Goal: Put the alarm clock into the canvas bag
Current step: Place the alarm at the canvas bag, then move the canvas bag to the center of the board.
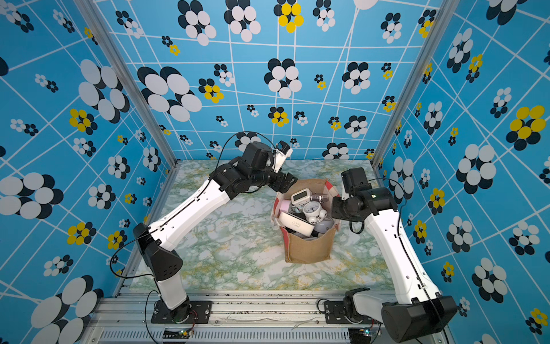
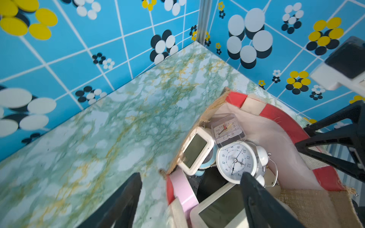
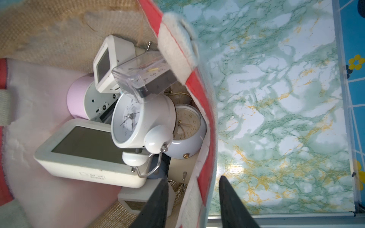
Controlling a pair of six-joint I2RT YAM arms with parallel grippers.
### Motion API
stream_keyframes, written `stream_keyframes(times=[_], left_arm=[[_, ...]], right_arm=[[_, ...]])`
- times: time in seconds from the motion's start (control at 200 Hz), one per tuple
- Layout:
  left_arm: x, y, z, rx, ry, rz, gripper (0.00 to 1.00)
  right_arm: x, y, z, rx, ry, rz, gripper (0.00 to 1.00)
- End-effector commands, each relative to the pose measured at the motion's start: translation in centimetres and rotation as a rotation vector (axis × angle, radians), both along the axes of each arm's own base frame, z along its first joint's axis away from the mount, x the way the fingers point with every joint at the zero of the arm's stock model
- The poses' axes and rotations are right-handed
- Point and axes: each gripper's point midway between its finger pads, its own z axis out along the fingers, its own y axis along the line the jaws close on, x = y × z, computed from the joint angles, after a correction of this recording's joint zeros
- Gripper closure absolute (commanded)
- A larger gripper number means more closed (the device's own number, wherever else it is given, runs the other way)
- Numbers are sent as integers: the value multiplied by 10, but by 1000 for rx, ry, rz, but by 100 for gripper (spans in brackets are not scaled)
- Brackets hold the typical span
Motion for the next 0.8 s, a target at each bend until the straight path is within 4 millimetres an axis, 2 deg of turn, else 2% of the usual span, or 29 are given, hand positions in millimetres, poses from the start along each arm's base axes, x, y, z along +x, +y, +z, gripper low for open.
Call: stream_keyframes(times=[0.0,0.15,0.32,0.41,0.695,0.745,0.795], left_arm=[[-17,32,-26,11,188,167,18],[-38,26,-49,-35,378,176,19],[-50,25,-79,-1,506,232,33],[-55,21,-88,3,545,230,40],[-65,15,-105,2,627,225,52],[-66,16,-109,7,634,228,56],[-66,15,-111,2,640,226,66]], right_arm=[[17,-8,5,-36,-26,-13,55],[32,-6,-3,-23,-7,-7,54],[43,-4,-11,-13,12,2,54],[44,-3,-15,-15,29,5,55],[43,-1,-20,-6,46,6,59],[42,0,-21,0,50,8,62],[43,1,-21,8,51,11,66]])
